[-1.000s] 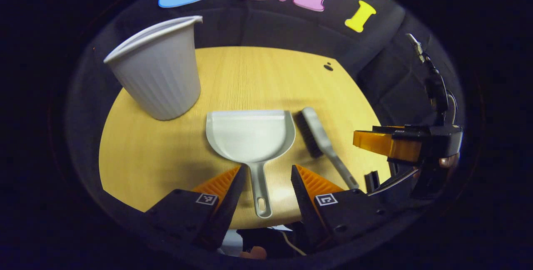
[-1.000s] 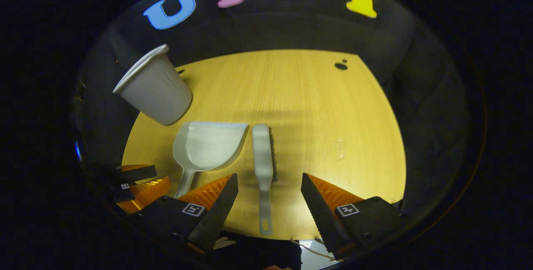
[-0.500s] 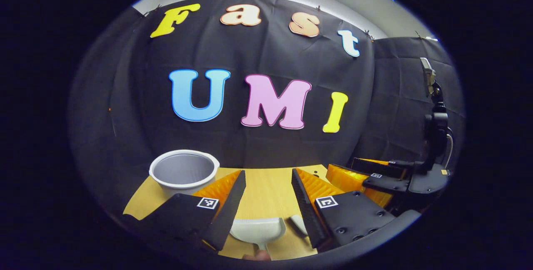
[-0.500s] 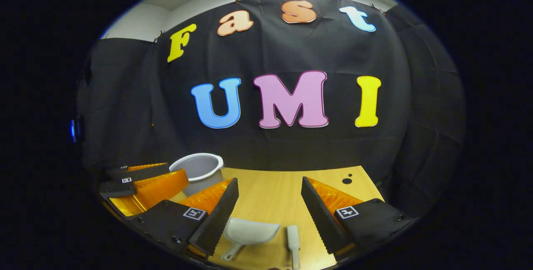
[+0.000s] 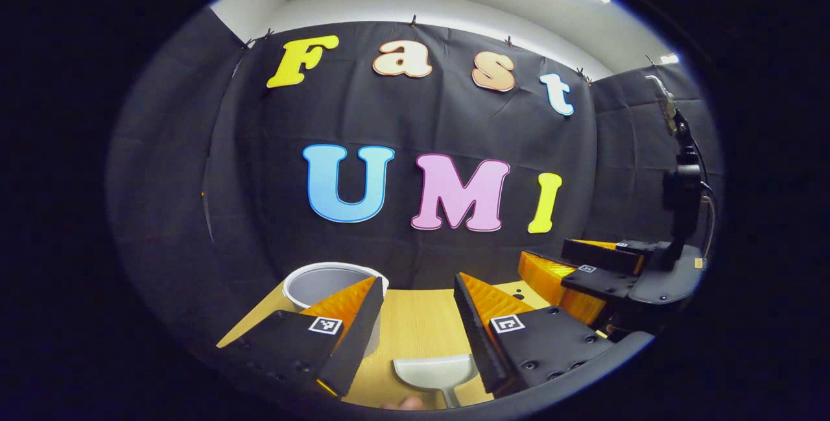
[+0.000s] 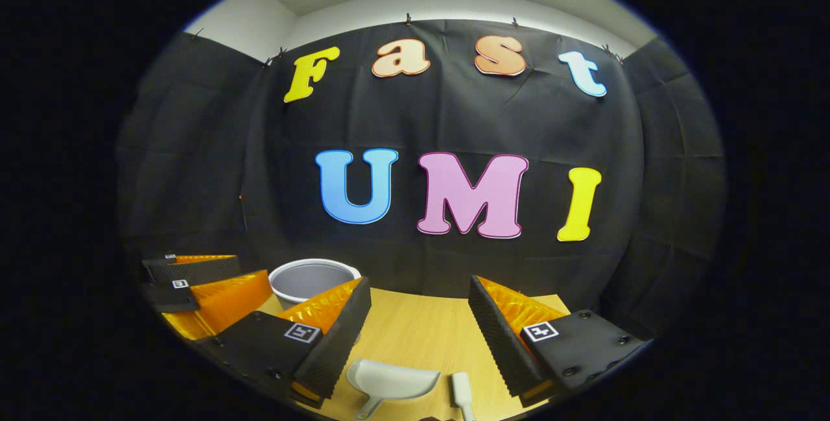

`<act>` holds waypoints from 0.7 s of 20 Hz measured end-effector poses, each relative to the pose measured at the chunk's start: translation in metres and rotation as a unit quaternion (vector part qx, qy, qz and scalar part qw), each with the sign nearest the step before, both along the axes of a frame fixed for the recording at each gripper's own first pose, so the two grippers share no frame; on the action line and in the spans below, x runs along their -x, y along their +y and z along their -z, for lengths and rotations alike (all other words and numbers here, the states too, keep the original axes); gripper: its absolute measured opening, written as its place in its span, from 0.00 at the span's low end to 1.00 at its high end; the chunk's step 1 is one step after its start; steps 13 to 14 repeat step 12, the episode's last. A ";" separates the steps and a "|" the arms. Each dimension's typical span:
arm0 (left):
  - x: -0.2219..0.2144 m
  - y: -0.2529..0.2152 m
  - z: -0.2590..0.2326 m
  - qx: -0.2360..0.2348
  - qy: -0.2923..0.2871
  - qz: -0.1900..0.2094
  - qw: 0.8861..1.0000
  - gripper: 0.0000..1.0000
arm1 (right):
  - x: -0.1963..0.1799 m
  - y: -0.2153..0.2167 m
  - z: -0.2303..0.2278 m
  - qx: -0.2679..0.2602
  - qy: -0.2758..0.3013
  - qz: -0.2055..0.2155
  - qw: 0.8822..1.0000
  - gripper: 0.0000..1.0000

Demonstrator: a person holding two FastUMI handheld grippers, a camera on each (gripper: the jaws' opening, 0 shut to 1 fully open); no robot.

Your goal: Pick up the small broom and dustpan from the desktop, sweep the trash into the dustpan with the broom, and then empty the trash into the garbage bin.

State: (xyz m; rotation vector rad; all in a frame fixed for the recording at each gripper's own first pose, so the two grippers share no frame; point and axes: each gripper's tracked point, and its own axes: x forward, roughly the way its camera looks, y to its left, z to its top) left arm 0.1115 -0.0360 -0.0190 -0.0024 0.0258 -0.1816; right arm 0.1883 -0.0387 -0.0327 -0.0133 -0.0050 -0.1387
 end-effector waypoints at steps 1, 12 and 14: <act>0.002 0.004 -0.003 0.003 0.000 0.007 1.000 0.66 | 0.003 0.004 -0.004 0.008 -0.007 0.004 1.000 0.90; -0.009 0.008 -0.005 0.017 0.022 -0.044 0.999 0.66 | 0.046 -0.027 -0.010 -0.013 -0.038 -0.003 0.999 0.96; -0.009 0.008 -0.005 0.017 0.022 -0.044 0.999 0.66 | 0.046 -0.027 -0.010 -0.013 -0.038 -0.003 0.999 0.96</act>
